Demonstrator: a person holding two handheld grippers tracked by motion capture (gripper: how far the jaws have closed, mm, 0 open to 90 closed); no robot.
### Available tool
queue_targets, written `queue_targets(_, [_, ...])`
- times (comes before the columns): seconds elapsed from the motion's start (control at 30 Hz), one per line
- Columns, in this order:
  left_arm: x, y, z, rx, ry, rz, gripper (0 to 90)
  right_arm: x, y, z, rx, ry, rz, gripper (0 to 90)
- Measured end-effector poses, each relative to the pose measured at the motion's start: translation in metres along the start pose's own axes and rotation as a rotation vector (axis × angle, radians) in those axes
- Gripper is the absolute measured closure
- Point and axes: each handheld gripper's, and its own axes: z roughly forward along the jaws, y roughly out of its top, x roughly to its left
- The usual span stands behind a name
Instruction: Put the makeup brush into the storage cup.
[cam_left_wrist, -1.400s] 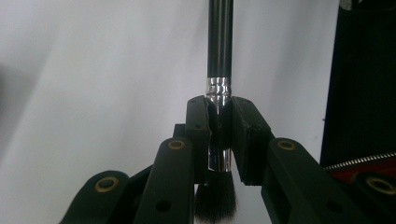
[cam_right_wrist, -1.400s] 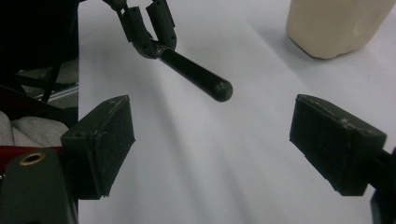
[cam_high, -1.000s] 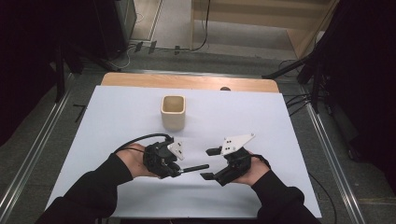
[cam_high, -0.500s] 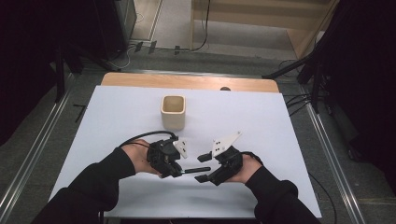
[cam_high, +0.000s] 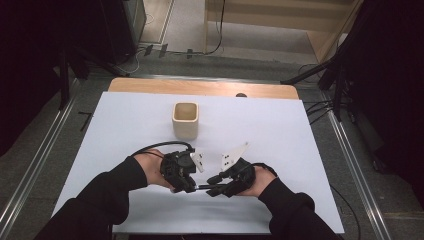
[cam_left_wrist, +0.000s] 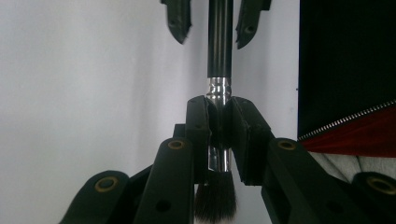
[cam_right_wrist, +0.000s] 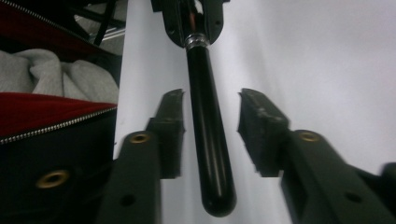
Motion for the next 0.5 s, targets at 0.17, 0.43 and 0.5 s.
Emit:
queue_targets(0.17, [-0.0011,0.0016,0.0017,0.017,-0.006,0.012,78.1,0.0012,0.0007,0.0016,0.016,0.018,0.002,71.6])
queue_targets(0.43, [-0.0012,0.0032,0.0032,0.018,-0.013,0.024,78.0,0.0035,0.0006,0.0028,0.023,0.036,-0.033,78.7])
queue_targets(0.5, [-0.0010,0.0029,0.0035,0.012,-0.014,0.025,77.4,0.0035,0.0004,0.0029,0.024,0.042,-0.035,78.9])
